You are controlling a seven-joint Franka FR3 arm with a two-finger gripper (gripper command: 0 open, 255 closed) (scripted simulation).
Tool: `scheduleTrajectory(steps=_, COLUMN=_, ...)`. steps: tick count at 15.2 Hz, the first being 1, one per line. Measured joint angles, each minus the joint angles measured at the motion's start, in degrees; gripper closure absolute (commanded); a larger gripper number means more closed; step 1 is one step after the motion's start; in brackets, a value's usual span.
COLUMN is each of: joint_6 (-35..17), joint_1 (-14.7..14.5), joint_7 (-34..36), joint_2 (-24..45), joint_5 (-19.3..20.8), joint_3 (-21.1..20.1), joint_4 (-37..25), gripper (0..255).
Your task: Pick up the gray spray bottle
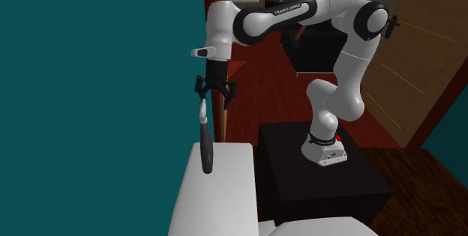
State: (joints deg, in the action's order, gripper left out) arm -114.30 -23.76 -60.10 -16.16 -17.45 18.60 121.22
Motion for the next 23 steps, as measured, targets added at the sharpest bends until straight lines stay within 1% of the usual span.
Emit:
scheduleTrajectory(steps=1, joint_6=-0.6, joint_1=-1.2, joint_7=-3.1, joint_2=1.6, joint_5=-1.7, joint_3=0.2, joint_4=-0.8, gripper=0)
scheduleTrajectory(steps=5, joint_6=-0.1, joint_1=-5.1, joint_7=-15.0, joint_2=6.8, joint_5=-8.1, joint_3=0.7, joint_4=-5.0, gripper=0)
scheduleTrajectory(steps=8, joint_6=1.5, joint_1=-6.9, joint_7=-23.6, joint_2=10.5, joint_5=-12.2, joint_3=0.9, joint_4=-8.7, gripper=0)
scheduleTrajectory(steps=11, joint_6=0.8, joint_1=-7.2, joint_7=-26.5, joint_2=11.4, joint_5=-13.6, joint_3=0.9, joint_4=-8.3, gripper=0)
scheduleTrajectory(steps=16, joint_6=-2.0, joint_1=-7.4, joint_7=-28.8, joint_2=12.2, joint_5=-14.8, joint_3=0.8, joint_4=-5.6, gripper=0)
scheduleTrajectory(steps=17, joint_6=-2.3, joint_1=-7.4, joint_7=-28.9, joint_2=12.3, joint_5=-14.9, joint_3=0.8, joint_4=-5.4, gripper=255)
scheduleTrajectory(steps=23, joint_6=-2.5, joint_1=-7.4, joint_7=-29.1, joint_2=12.4, joint_5=-15.0, joint_3=0.8, joint_4=-5.4, gripper=255)
